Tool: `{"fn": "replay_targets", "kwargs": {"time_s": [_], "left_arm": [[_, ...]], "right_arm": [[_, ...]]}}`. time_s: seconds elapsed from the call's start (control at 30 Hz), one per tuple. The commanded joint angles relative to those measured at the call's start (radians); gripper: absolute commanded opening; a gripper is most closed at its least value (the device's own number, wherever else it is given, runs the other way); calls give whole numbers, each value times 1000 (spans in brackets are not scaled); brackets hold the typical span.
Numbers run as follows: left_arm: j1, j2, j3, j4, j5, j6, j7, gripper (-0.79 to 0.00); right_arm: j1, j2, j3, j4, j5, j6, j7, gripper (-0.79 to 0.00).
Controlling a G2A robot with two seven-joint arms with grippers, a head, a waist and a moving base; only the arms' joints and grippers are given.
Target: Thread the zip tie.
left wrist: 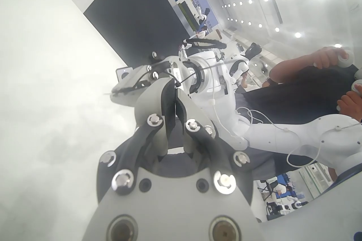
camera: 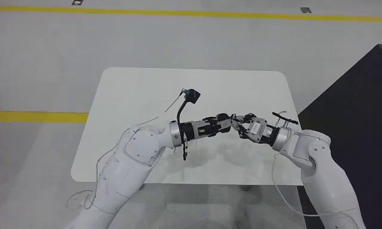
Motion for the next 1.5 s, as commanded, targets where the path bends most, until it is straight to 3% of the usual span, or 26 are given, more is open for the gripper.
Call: {"fn": "replay_targets", "kwargs": {"time_s": [0.0,0.7,1.47], "left_arm": [[1,0,0,2,-2,1,-1,-785],[-23,-3,51,18,89,49,-40,-785],[-25,-5,29,50,53,91,-17,-785]], "right_arm": [[1,1,12,0,-1,-8,5,-785],[-13,10,38,-28,13,-24,24,-785],[-38,20,85,-40,29,-16,74,-785]]}}
